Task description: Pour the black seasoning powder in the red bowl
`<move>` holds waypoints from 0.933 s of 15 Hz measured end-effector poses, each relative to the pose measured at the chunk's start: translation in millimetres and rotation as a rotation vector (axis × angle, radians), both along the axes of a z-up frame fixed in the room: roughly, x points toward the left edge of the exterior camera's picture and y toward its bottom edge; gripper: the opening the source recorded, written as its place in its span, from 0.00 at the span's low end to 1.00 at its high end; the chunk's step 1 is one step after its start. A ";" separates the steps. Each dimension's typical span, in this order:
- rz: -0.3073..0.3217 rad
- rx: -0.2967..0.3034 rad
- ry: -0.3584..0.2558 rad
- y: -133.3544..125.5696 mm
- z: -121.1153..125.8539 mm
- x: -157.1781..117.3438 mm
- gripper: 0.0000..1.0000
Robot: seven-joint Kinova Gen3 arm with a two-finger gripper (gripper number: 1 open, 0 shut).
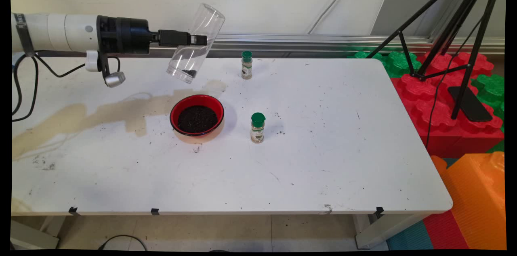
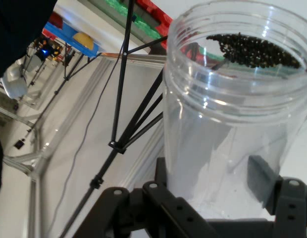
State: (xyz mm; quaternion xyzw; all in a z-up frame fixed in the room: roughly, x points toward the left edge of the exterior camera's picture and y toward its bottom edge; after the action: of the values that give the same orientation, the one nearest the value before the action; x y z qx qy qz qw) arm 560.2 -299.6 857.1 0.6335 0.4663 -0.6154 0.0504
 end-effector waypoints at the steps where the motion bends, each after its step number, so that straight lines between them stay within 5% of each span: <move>1: 0.010 0.032 0.018 -0.4 1.5 0.4 0.00; 14: 0.127 0.408 0.230 -0.6 17.3 0.8 0.00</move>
State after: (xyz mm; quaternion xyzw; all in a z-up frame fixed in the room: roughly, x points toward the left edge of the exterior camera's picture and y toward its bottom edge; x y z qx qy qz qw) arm 561.0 -300.2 874.4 0.5255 0.6226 -0.5723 -0.0933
